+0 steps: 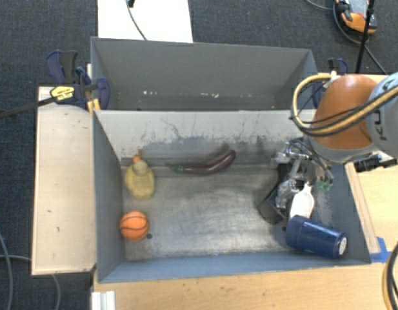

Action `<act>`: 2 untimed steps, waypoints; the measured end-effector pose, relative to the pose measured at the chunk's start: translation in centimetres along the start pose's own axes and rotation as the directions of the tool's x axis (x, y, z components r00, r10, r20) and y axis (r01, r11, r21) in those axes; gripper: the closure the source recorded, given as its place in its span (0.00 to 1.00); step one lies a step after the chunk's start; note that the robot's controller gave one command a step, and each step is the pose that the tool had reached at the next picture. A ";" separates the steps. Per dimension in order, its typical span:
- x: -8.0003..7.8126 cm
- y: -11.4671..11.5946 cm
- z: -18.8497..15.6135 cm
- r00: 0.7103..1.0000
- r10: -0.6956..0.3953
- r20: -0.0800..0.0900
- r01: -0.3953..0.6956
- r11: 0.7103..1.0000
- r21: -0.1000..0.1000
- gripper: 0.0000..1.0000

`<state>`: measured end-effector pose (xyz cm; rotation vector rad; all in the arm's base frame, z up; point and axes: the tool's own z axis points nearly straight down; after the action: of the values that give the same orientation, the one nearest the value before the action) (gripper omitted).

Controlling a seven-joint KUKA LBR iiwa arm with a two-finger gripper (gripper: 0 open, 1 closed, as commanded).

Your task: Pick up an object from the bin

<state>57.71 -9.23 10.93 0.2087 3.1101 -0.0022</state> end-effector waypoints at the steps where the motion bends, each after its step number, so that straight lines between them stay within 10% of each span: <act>1: 0.1 -1.6 -0.1 0.998 -0.055 -0.008 0.055 0.998 -0.003 0.00; 2: -1.3 -2.5 0.1 0.998 0.059 0.007 -0.059 0.998 -0.003 1.00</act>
Offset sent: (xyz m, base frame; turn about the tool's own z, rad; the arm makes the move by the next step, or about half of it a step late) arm 0.0004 -0.0280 -0.0117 0.0629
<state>58.70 -11.93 10.83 0.3003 3.0950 0.0030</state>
